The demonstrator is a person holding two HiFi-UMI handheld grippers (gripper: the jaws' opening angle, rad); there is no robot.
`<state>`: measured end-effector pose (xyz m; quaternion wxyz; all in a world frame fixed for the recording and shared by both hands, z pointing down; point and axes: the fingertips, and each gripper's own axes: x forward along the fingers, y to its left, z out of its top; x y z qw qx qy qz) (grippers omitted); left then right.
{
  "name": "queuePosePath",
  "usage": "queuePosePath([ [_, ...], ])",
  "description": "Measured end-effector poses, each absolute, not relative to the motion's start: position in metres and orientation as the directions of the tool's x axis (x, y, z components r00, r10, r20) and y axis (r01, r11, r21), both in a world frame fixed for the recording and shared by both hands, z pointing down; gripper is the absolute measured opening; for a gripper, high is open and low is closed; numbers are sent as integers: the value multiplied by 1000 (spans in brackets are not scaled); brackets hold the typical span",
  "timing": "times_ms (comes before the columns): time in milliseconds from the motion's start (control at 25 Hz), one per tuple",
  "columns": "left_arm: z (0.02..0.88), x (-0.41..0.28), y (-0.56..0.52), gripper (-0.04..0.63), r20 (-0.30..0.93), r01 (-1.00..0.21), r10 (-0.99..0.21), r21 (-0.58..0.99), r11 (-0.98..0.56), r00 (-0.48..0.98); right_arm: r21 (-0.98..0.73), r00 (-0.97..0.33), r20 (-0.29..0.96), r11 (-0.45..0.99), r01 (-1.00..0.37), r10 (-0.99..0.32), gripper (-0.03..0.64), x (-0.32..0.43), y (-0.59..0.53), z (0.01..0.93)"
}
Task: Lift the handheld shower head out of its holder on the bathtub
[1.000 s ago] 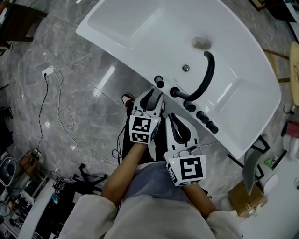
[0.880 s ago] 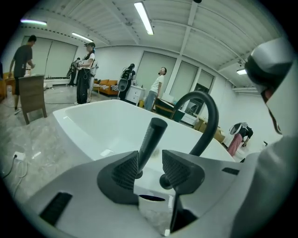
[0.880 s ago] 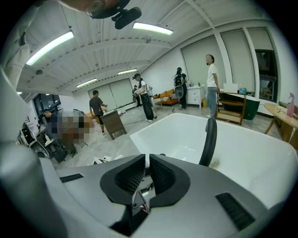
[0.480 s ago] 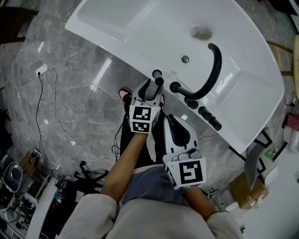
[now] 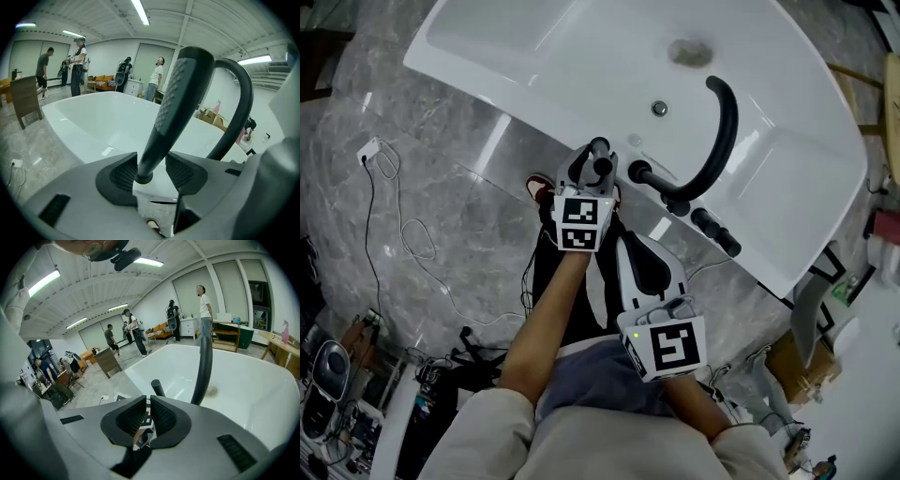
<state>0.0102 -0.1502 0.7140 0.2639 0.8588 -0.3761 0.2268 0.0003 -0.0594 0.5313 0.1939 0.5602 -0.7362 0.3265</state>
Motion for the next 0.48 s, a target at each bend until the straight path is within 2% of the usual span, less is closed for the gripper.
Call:
queuePosePath([
  [480,740,12,-157,175,623,-794,-529,273,-543,576,-266,-272,669,119,-957,-692,23,13,-61,539],
])
